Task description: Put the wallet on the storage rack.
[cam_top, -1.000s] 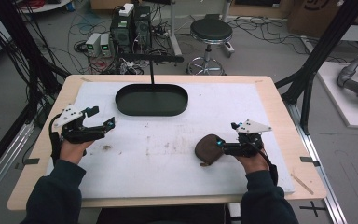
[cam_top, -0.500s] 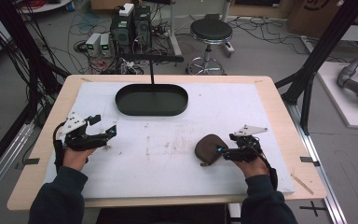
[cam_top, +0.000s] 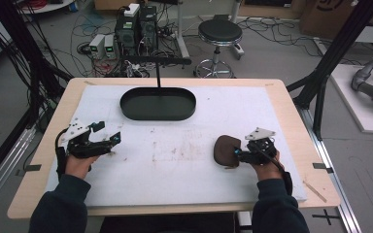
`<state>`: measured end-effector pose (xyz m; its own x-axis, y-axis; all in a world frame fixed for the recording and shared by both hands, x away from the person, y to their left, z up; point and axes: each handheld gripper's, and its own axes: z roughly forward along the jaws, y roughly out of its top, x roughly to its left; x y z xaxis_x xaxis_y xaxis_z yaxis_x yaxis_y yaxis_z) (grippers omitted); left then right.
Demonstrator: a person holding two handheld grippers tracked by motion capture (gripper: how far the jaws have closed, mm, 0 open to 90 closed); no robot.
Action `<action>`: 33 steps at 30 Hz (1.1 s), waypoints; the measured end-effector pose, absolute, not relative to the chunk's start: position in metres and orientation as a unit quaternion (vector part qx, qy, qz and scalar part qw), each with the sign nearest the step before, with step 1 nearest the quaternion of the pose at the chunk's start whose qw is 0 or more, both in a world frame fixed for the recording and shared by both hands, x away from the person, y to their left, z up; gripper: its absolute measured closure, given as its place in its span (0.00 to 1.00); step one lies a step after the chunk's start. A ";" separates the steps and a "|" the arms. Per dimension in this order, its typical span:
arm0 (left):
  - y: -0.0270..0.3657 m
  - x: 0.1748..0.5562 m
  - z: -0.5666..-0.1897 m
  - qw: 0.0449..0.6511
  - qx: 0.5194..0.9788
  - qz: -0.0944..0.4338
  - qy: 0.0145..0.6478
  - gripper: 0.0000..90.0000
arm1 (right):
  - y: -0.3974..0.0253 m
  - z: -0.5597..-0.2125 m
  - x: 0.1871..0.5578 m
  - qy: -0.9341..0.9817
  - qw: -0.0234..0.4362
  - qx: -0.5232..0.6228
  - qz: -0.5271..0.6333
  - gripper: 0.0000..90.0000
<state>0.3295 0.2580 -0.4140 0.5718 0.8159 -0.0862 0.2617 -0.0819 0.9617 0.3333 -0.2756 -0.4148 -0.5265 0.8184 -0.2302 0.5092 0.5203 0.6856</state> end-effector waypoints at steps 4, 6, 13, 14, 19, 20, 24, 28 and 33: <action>0.258 0.330 -0.414 0.554 0.692 0.250 0.390 0.21 | -0.285 -0.417 0.334 0.783 0.213 0.468 0.349 0.30; 0.256 0.330 -0.414 0.554 0.692 0.250 0.390 0.21 | -0.280 -0.423 0.337 0.784 0.169 0.472 0.366 0.26; 0.252 0.331 -0.416 0.551 0.698 0.245 0.387 0.21 | -0.260 -0.434 0.351 0.828 0.142 0.398 0.369 0.24; 0.252 0.331 -0.416 0.550 0.699 0.245 0.387 0.21 | -0.257 -0.434 0.354 0.836 0.142 0.375 0.373 0.25; 0.250 0.331 -0.416 0.552 0.698 0.242 0.387 0.21 | -0.241 -0.428 0.366 0.887 0.138 0.240 0.370 0.34; 0.250 0.331 -0.416 0.552 0.698 0.241 0.388 0.21 | -0.238 -0.427 0.368 0.892 0.137 0.224 0.367 0.36; 0.249 0.332 -0.416 0.552 0.700 0.238 0.386 0.21 | -0.225 -0.421 0.372 0.913 0.125 0.164 0.351 0.40; 0.250 0.331 -0.415 0.553 0.699 0.239 0.386 0.21 | -0.223 -0.418 0.368 0.887 0.126 0.258 0.363 0.27; 0.251 0.331 -0.416 0.553 0.699 0.238 0.386 0.21 | -0.231 -0.423 0.349 0.814 0.115 0.399 0.407 0.22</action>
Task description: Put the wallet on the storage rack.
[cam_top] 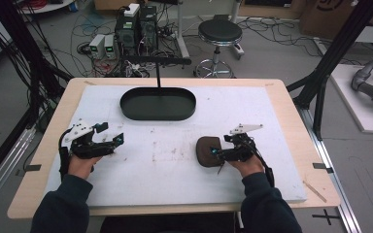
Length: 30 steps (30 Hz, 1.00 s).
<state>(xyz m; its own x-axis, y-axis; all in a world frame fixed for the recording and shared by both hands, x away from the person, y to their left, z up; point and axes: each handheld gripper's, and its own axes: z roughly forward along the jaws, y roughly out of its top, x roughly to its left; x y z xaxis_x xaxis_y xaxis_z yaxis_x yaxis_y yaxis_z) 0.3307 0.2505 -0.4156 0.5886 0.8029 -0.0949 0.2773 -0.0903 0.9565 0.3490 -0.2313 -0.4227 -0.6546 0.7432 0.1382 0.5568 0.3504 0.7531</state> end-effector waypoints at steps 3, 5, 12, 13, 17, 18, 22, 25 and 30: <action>0.250 0.331 -0.416 0.553 0.699 0.236 0.388 0.21 | -0.225 -0.431 0.341 0.801 0.120 0.429 0.399 0.22; 0.249 0.331 -0.416 0.552 0.699 0.237 0.388 0.21 | -0.219 -0.432 0.340 0.791 0.127 0.444 0.401 0.22; 0.251 0.331 -0.416 0.550 0.699 0.238 0.391 0.22 | -0.201 -0.441 0.342 0.779 0.142 0.481 0.377 0.19; 0.251 0.331 -0.416 0.550 0.699 0.237 0.391 0.22 | -0.201 -0.440 0.342 0.783 0.149 0.474 0.375 0.18; 0.252 0.330 -0.417 0.548 0.699 0.238 0.392 0.22 | -0.202 -0.442 0.344 0.783 0.136 0.477 0.377 0.18; 0.252 0.329 -0.417 0.547 0.699 0.239 0.393 0.22 | -0.203 -0.444 0.345 0.779 0.123 0.483 0.379 0.18; 0.251 0.329 -0.418 0.543 0.703 0.239 0.392 0.22 | -0.205 -0.447 0.347 0.772 0.096 0.494 0.389 0.18; 0.250 0.330 -0.418 0.541 0.704 0.240 0.392 0.22 | -0.204 -0.448 0.347 0.778 0.088 0.481 0.394 0.18; 0.251 0.331 -0.419 0.540 0.704 0.240 0.394 0.22 | -0.193 -0.443 0.344 0.809 0.111 0.431 0.385 0.19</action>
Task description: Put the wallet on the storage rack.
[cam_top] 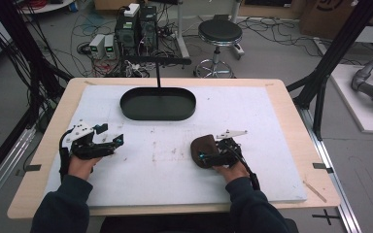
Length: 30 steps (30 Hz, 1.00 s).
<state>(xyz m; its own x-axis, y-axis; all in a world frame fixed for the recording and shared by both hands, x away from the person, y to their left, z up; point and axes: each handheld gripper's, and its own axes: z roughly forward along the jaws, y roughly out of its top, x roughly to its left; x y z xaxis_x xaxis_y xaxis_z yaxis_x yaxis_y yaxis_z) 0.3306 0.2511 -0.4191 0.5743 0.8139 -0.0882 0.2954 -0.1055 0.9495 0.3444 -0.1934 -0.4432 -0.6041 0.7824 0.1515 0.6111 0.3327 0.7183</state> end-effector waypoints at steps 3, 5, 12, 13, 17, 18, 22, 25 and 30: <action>0.251 0.331 -0.419 0.538 0.706 0.240 0.393 0.22 | -0.196 -0.444 0.346 0.806 0.095 0.437 0.388 0.22; 0.251 0.331 -0.419 0.537 0.708 0.239 0.392 0.22 | -0.196 -0.444 0.347 0.807 0.086 0.434 0.391 0.25; 0.252 0.330 -0.419 0.537 0.706 0.240 0.394 0.23 | -0.201 -0.437 0.346 0.800 0.060 0.417 0.427 0.50; 0.253 0.330 -0.419 0.536 0.707 0.242 0.393 0.23 | -0.202 -0.436 0.346 0.798 0.058 0.414 0.434 0.54; 0.255 0.330 -0.420 0.537 0.705 0.241 0.396 0.23 | -0.204 -0.425 0.344 0.796 0.052 0.391 0.459 0.67; 0.255 0.329 -0.420 0.536 0.704 0.242 0.397 0.23 | -0.203 -0.423 0.342 0.797 0.055 0.383 0.464 0.69; 0.256 0.329 -0.420 0.537 0.703 0.242 0.398 0.23 | -0.200 -0.408 0.335 0.808 0.122 0.353 0.456 0.73; 0.256 0.329 -0.420 0.537 0.703 0.242 0.398 0.23 | -0.198 -0.398 0.329 0.827 0.204 0.323 0.412 0.73; 0.255 0.329 -0.421 0.537 0.704 0.241 0.398 0.23 | -0.196 -0.402 0.335 0.838 0.158 0.313 0.418 0.70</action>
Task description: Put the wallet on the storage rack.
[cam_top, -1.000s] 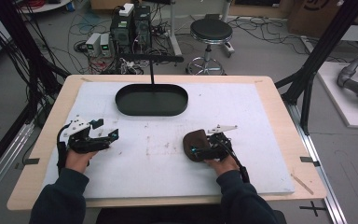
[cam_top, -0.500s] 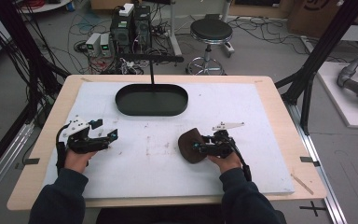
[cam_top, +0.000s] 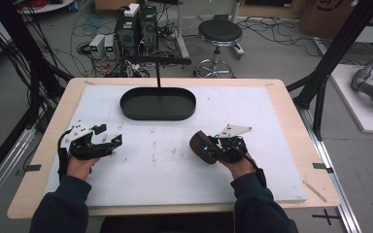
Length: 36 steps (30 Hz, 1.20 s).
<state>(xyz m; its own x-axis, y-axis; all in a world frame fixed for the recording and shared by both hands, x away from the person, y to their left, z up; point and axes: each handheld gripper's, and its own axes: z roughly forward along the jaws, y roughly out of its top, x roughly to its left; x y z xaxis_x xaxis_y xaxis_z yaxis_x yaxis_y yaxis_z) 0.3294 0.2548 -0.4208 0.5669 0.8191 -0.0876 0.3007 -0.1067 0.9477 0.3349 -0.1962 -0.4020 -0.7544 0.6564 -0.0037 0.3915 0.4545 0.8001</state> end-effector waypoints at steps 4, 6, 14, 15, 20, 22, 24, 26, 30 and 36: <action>0.255 0.329 -0.420 0.536 0.705 0.242 0.396 0.23 | -0.187 -0.414 0.338 0.859 0.138 0.303 0.390 0.69; 0.256 0.329 -0.420 0.536 0.705 0.243 0.396 0.23 | -0.186 -0.414 0.338 0.858 0.142 0.300 0.393 0.70; 0.255 0.328 -0.420 0.542 0.704 0.248 0.387 0.23 | -0.194 -0.408 0.349 0.832 0.126 0.325 0.432 0.73; 0.256 0.328 -0.420 0.542 0.704 0.249 0.386 0.23 | -0.194 -0.405 0.351 0.829 0.128 0.326 0.436 0.73; 0.255 0.329 -0.420 0.544 0.704 0.250 0.382 0.23 | -0.185 -0.387 0.364 0.821 0.146 0.322 0.449 0.74; 0.254 0.329 -0.420 0.543 0.707 0.250 0.379 0.23 | -0.180 -0.380 0.373 0.819 0.144 0.322 0.452 0.74; 0.254 0.328 -0.420 0.544 0.707 0.252 0.375 0.23 | -0.174 -0.373 0.386 0.819 0.147 0.320 0.454 0.74; 0.253 0.328 -0.420 0.544 0.707 0.253 0.374 0.23 | -0.167 -0.367 0.400 0.817 0.149 0.319 0.457 0.74; 0.254 0.328 -0.421 0.544 0.708 0.255 0.371 0.23 | -0.150 -0.357 0.428 0.814 0.149 0.315 0.465 0.74; 0.255 0.328 -0.421 0.546 0.707 0.254 0.371 0.23 | -0.121 -0.359 0.468 0.809 0.158 0.328 0.462 0.74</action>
<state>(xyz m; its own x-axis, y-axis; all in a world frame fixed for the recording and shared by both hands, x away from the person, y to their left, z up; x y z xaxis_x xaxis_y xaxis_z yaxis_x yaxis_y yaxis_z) 0.3281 0.2554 -0.4209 0.5954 0.8020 -0.0470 0.2478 -0.1277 0.9604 0.4680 -0.1208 -0.3592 -0.7353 0.6761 0.0480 0.3845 0.3577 0.8510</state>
